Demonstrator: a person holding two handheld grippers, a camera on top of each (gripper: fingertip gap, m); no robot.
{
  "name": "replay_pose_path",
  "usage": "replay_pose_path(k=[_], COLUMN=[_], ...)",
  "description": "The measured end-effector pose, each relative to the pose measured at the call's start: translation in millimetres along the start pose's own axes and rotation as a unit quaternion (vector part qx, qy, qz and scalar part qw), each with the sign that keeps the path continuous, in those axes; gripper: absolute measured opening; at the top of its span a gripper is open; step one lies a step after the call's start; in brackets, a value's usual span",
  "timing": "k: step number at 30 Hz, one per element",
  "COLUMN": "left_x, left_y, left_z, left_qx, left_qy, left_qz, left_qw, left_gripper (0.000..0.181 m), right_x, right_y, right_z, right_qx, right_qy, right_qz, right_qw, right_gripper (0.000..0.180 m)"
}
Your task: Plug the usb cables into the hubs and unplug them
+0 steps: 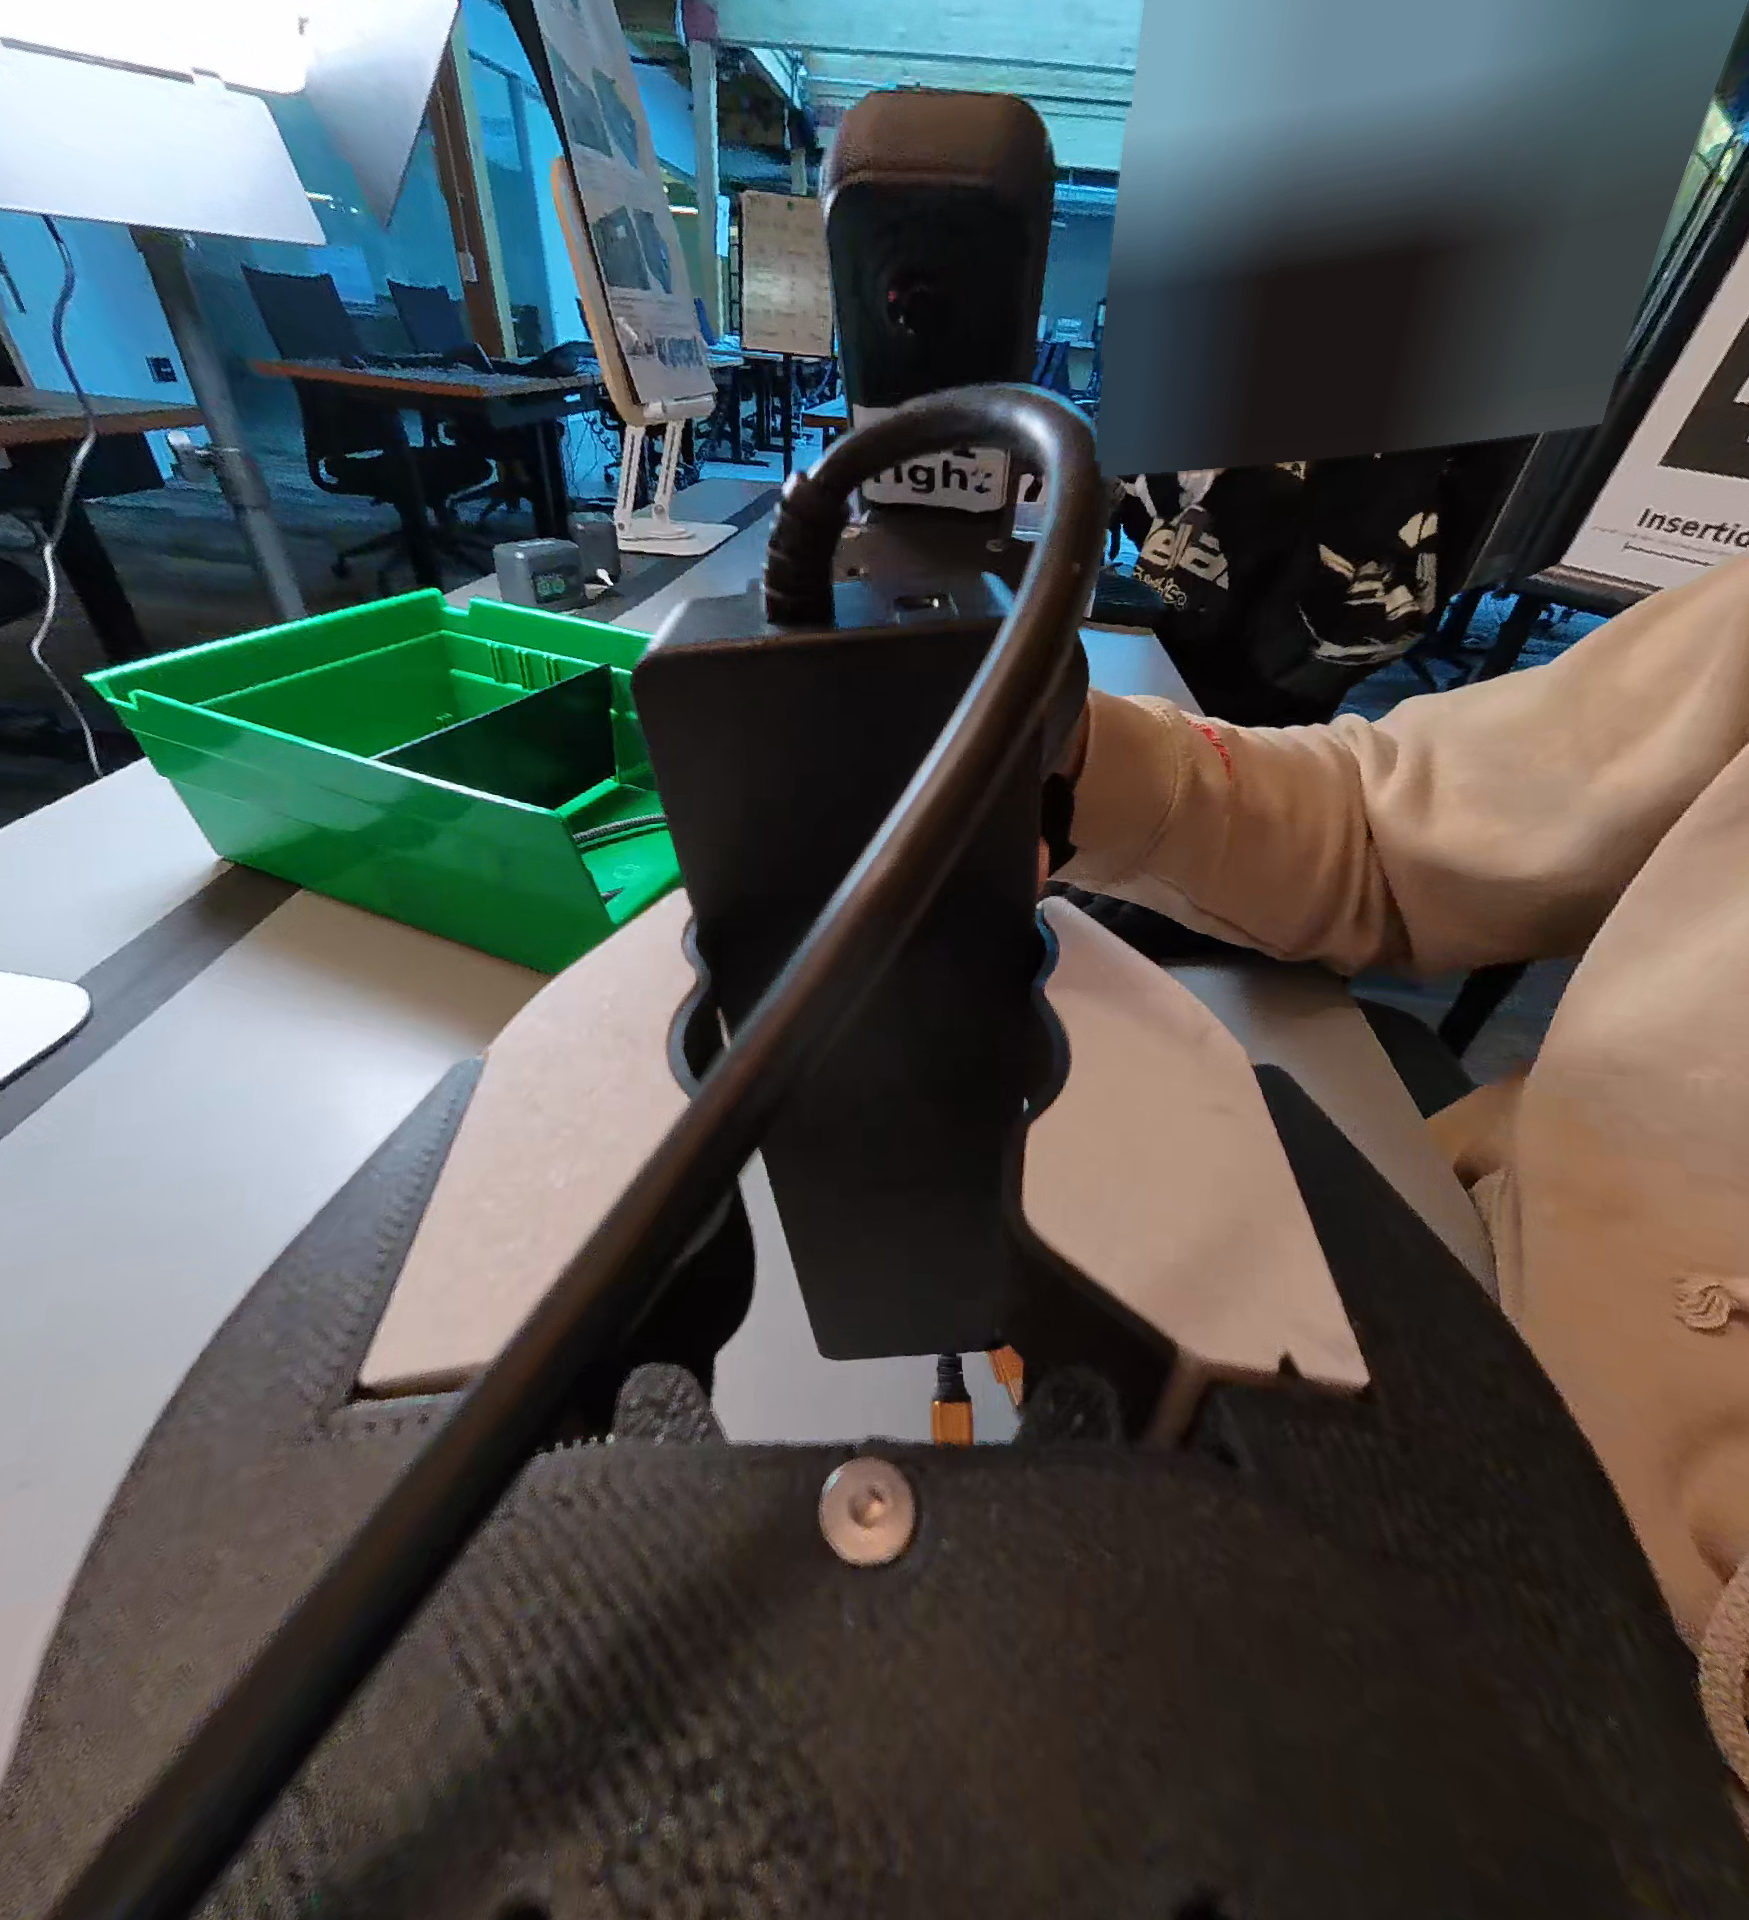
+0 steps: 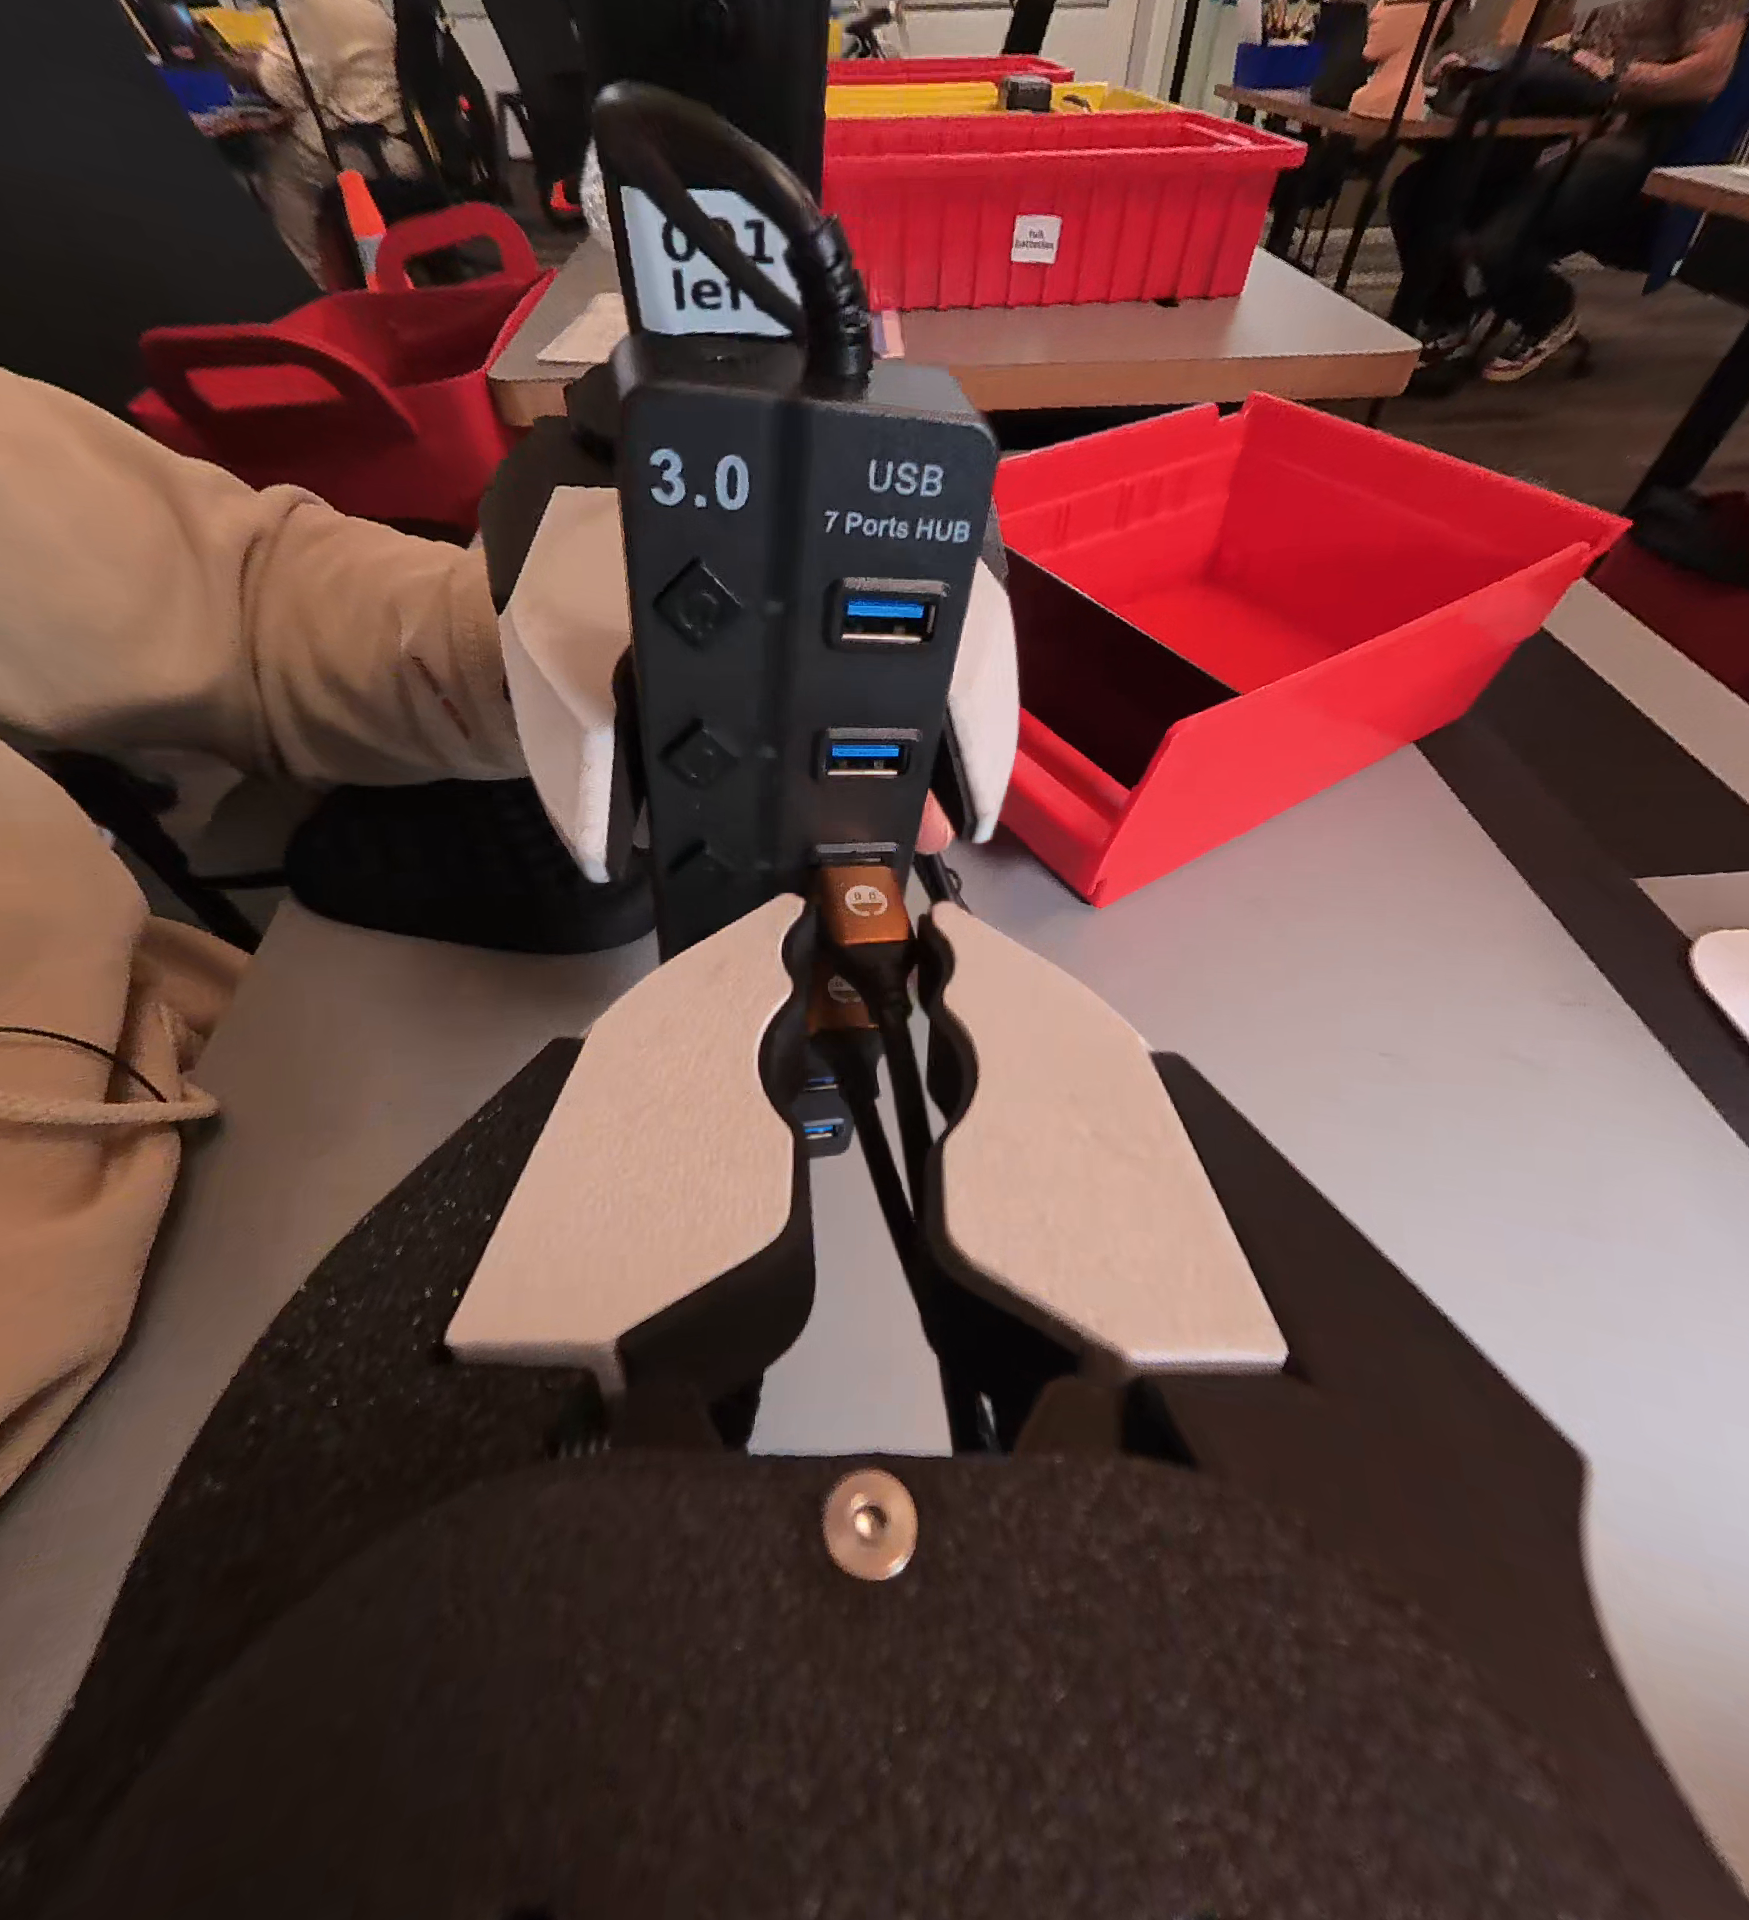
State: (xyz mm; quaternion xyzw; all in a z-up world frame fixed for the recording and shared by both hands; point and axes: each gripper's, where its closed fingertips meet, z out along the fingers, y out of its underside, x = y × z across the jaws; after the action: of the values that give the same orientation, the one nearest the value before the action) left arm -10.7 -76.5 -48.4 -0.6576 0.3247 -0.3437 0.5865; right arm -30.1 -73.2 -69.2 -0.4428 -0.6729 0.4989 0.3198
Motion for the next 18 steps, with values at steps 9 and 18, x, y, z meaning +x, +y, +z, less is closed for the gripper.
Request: replay_pose_path(k=[9,18], left_x=[0,-1], left_y=[8,29], left_z=[4,7], left_qx=[0.007,-0.041], left_qy=[0.023,0.025], left_qz=[-0.036,-0.016], left_qw=[0.999,0.999], left_gripper=[0.057,0.055], right_x=[-2,0], right_y=[9,12], right_z=[-2,0], right_qx=[0.021,0.015], right_qy=[-0.032,-0.015], right_qz=[0.031,0.016], right_qw=[0.999,1.000], right_gripper=[0.016,0.016])
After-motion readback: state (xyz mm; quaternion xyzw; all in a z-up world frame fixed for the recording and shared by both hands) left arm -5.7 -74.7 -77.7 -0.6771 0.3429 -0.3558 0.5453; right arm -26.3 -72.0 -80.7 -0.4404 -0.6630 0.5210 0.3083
